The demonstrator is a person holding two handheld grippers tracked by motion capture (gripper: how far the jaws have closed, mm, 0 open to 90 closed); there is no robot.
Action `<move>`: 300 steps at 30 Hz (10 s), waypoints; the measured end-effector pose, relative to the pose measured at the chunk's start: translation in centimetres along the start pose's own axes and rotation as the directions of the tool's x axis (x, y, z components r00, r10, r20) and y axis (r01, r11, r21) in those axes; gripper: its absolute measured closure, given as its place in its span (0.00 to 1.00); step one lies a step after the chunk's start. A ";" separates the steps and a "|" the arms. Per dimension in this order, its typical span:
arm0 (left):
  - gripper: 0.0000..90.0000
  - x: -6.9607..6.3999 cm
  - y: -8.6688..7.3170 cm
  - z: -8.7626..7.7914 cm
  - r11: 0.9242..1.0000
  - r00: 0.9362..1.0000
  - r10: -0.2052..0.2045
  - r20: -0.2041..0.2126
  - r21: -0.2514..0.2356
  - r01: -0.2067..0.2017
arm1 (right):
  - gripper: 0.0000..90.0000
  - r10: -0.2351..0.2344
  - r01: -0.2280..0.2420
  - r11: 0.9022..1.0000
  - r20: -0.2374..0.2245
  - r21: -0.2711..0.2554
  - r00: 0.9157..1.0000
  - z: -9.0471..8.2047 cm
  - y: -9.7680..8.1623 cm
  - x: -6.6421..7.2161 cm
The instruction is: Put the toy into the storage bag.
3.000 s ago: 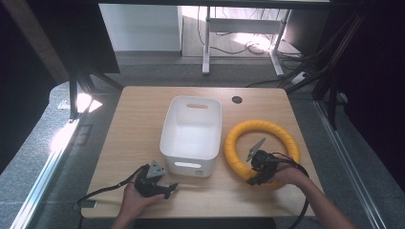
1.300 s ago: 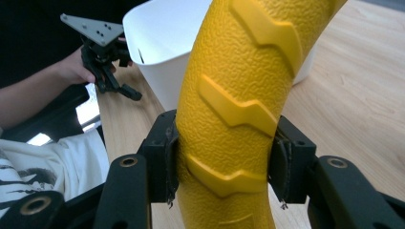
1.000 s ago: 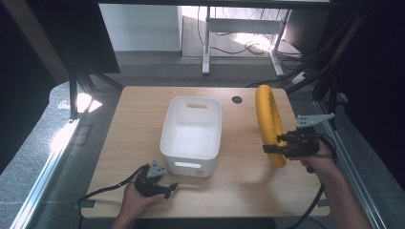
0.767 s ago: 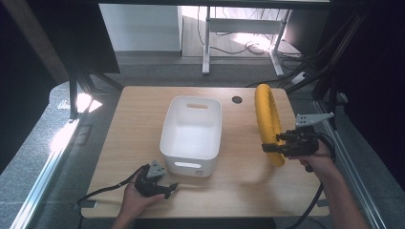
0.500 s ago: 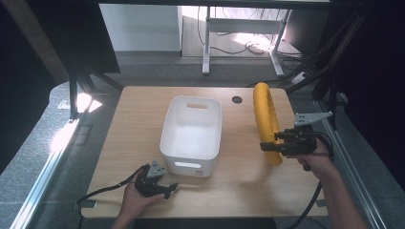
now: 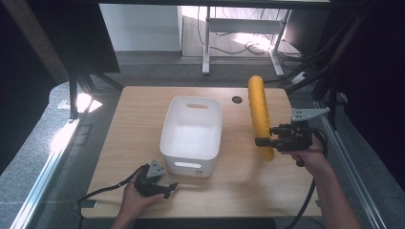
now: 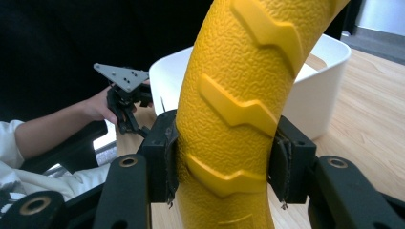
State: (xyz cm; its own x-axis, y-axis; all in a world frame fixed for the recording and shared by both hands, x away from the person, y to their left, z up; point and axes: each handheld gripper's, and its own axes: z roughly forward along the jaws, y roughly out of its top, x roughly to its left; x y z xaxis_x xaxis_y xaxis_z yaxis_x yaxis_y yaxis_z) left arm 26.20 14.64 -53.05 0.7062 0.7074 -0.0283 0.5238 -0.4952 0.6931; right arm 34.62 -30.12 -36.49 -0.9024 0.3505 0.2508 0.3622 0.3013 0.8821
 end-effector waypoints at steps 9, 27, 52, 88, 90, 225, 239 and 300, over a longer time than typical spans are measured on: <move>0.22 0.0 0.0 0.0 1.000 1.000 0.005 0.001 0.006 -0.005 | 0.57 -0.011 0.011 1.000 -0.021 -0.014 1.000 0.7 0.8 0.1; 0.22 0.0 0.0 0.1 1.000 1.000 0.009 0.001 0.013 -0.009 | 0.57 -0.041 0.038 0.998 -0.053 -0.044 0.998 1.7 2.4 0.8; 0.22 0.0 0.0 0.1 1.000 1.000 0.009 0.000 0.014 -0.009 | 0.57 -0.114 0.109 0.992 -0.082 -0.057 0.990 2.5 5.3 2.1; 0.21 0.1 0.0 -0.3 1.000 1.000 0.008 -0.008 0.006 -0.008 | 0.57 -0.171 0.162 0.984 -0.146 -0.071 0.974 4.0 9.3 3.2; 0.21 0.0 0.0 -0.4 1.000 1.000 0.009 -0.010 0.006 -0.009 | 0.57 -0.175 0.166 0.984 -0.147 -0.070 0.973 4.1 9.4 3.3; 0.21 -0.7 -0.6 -0.7 1.000 0.999 0.020 -0.032 0.018 -0.020 | 0.56 -0.212 0.223 0.975 -0.372 -0.014 0.904 13.0 10.7 5.5; 0.21 -0.7 -0.6 -0.6 1.000 0.999 0.023 -0.030 0.021 -0.022 | 0.56 -0.198 0.217 0.976 -0.389 0.004 0.900 13.9 9.8 5.1; 0.21 -0.9 -0.7 -0.4 0.999 1.000 0.023 -0.018 0.030 -0.022 | 0.44 -0.172 0.195 0.979 -0.290 0.055 0.941 15.8 5.6 2.9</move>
State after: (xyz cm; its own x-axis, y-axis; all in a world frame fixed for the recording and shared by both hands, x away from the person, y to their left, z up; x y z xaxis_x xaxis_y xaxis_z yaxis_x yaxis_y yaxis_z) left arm 25.02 14.56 -53.29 0.7091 0.7051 0.0008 0.5221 -0.5258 0.6715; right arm 37.76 -13.40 -37.19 -0.9795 0.0211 0.2004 0.1911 0.4122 0.8908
